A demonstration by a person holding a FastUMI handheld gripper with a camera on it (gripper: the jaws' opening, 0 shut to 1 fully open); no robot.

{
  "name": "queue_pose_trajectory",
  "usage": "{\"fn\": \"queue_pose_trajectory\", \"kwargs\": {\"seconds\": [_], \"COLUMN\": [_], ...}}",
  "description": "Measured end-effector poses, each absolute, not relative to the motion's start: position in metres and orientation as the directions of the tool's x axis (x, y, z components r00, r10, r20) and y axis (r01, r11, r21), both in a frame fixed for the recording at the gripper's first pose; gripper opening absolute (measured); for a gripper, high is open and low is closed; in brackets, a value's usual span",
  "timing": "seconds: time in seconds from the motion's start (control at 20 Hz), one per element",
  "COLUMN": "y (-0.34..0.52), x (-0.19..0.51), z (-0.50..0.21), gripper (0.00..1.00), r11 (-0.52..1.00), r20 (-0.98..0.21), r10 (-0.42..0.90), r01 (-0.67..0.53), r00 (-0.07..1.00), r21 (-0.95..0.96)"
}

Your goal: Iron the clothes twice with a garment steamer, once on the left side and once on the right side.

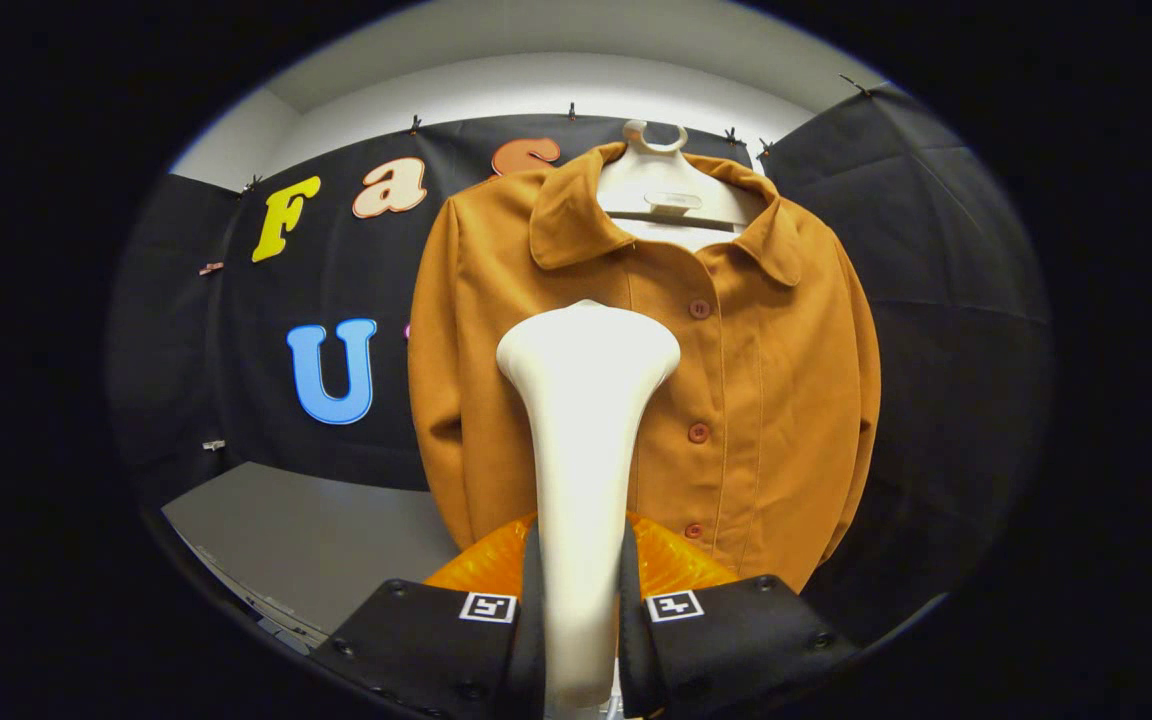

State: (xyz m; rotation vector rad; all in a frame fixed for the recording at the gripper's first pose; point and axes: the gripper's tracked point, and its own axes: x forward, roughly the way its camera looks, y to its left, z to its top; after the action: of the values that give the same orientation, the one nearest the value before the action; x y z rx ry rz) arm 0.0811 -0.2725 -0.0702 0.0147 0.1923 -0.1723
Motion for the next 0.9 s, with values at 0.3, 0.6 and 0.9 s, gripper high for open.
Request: {"fn": "queue_pose_trajectory", "kwargs": {"seconds": [0.3, 0.6, 0.9], "y": [-0.277, -0.278, -0.278], "x": [0.082, 0.068, 0.055], "z": [-0.102, -0.142, -0.191], "gripper": [0.33, 0.33, 0.33], "r11": [0.987, 0.987, 0.986], "r20": [-0.244, -0.319, -0.408], "r10": [-0.158, -0.152, -0.146], "r01": [0.16, 0.161, 0.166], "r00": [0.957, 0.936, 0.901], "r21": [-0.009, 0.003, 0.014]}}
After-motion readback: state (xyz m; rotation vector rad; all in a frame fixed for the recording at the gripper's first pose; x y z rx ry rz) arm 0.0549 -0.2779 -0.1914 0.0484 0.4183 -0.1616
